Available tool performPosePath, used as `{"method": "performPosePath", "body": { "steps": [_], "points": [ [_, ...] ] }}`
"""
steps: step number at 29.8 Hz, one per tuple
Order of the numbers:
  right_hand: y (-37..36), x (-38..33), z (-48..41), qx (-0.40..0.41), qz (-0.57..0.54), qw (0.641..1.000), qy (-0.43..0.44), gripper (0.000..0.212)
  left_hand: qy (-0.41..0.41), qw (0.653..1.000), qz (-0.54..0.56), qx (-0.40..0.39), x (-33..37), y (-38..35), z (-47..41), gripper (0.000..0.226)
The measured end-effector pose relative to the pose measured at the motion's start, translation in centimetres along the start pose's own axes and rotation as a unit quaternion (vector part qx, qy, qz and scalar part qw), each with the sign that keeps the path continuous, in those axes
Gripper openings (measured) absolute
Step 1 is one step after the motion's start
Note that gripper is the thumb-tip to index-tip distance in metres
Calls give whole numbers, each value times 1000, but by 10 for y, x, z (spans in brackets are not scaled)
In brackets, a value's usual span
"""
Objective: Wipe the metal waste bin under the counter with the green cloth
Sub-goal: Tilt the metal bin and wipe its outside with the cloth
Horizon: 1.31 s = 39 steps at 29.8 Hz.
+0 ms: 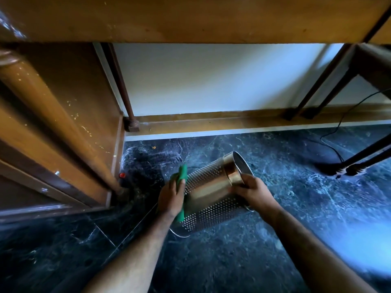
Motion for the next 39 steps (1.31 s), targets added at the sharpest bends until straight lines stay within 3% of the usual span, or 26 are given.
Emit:
{"method": "performPosePath", "body": {
  "steps": [2,5,10,12,14,17,20,24,27,29,33,36,39],
  "points": [
    [4,-8,-9,63,-9,998,-8,13,29,999,-10,-23,-3,-6,-4,45],
    [-9,-17,-18,49,-34,998,-5,7,27,998,8,-64,45,-25,-17,52],
    [-28,-22,-17,-18,-35,998,43,9,-153,981,76,-94,179,-50,-25,49],
    [-32,-17,-14,-47,-29,997,52,17,-231,967,54,-89,195,-50,-15,52],
    [-34,-11,-12,-55,-31,997,38,23,-242,966,59,-76,175,-42,-5,56],
    [-23,-6,-17,26,-35,999,-15,23,-176,982,51,-52,110,-29,0,55],
    [-7,11,-19,121,-111,981,-99,13,-124,992,-17,-20,47,-10,-2,53],
    [-18,12,-19,93,-154,978,-104,11,32,998,-52,-28,-1,1,-33,55],
    [-34,-2,-18,50,-94,993,-49,6,112,990,-38,-81,22,-12,-45,74],
    [-41,-11,-17,25,-45,999,-9,9,87,991,11,-104,62,-29,-49,84],
    [-39,-21,-11,-33,52,996,69,9,-79,988,93,-91,146,-43,-42,53],
    [-36,-10,-13,-43,25,998,36,10,-189,972,102,-94,150,-41,-14,55],
    [-16,1,-20,53,-72,994,-55,11,-172,979,51,-93,92,-34,13,57]
  ]
}}
Point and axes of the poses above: each hand's wrist, its own z-axis away from the middle knuckle, its own y-axis out of the back of the hand, x = y × z, the point moved 10 cm from there along -z, towards the middle knuckle, and after that the axes turned 15 degrees about z, right-handed, at the moved point
